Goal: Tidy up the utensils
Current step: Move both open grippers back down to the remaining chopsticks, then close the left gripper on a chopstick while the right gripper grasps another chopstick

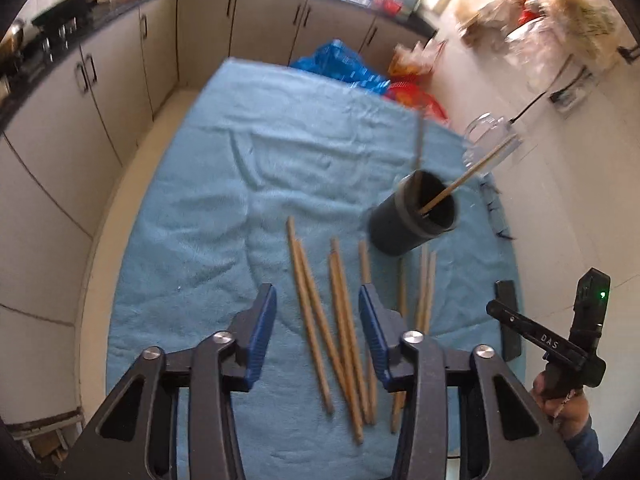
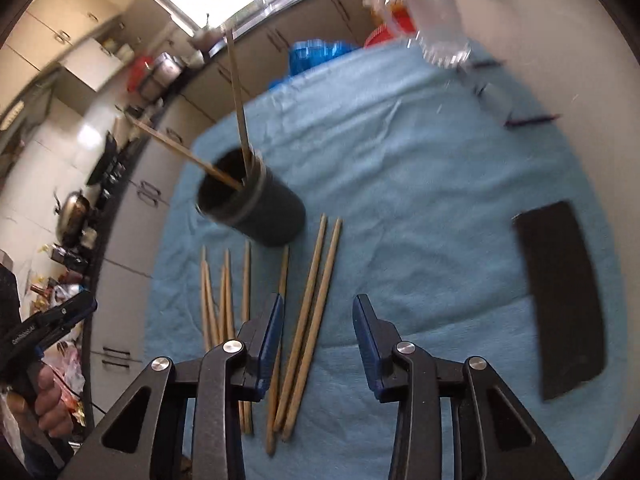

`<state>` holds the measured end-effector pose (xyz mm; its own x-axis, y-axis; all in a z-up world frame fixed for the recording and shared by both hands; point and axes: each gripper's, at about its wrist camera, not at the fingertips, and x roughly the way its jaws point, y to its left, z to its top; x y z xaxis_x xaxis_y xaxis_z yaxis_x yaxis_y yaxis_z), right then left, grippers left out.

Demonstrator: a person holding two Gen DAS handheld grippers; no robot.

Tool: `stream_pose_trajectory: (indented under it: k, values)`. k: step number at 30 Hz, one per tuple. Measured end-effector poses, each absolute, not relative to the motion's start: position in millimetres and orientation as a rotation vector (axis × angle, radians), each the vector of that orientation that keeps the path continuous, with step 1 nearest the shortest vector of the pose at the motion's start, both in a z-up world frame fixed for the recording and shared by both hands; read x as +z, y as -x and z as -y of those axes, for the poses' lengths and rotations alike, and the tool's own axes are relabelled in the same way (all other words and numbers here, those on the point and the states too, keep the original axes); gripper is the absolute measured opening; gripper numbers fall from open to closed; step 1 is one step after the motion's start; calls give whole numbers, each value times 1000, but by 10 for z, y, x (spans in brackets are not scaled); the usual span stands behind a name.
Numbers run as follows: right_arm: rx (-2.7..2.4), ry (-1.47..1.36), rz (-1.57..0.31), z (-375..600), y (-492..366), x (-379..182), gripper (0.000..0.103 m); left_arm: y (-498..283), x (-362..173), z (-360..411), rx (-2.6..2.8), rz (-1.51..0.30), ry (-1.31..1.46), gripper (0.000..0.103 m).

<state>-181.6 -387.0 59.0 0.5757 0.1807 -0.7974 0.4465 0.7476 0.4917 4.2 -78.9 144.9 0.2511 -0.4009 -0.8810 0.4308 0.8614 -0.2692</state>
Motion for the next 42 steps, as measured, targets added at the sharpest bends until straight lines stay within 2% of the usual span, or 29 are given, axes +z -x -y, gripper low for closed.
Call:
stream_pose_trajectory:
  k: [2,7,13,19,42]
  values:
    - [-213,-742,-997,3849,1699,486,39,-164,1262,785,-587,-1240,-25,30]
    - [-278,-811,-1032,3822,1450,302,39,-426,819,851,-605,-1339,-35,22]
    - [-322,-803,-1038,3680,1493,368,39,-591,459,1017,-608,-1404,-45,18]
    - [-349,-818,-1039,3715,1614,399,39,-640,293,1179,-580,-1393,-98,13]
    - [-334,-832,-1088,3812,1591,271,39,-696,99,1423,-516,-1411,-147,12]
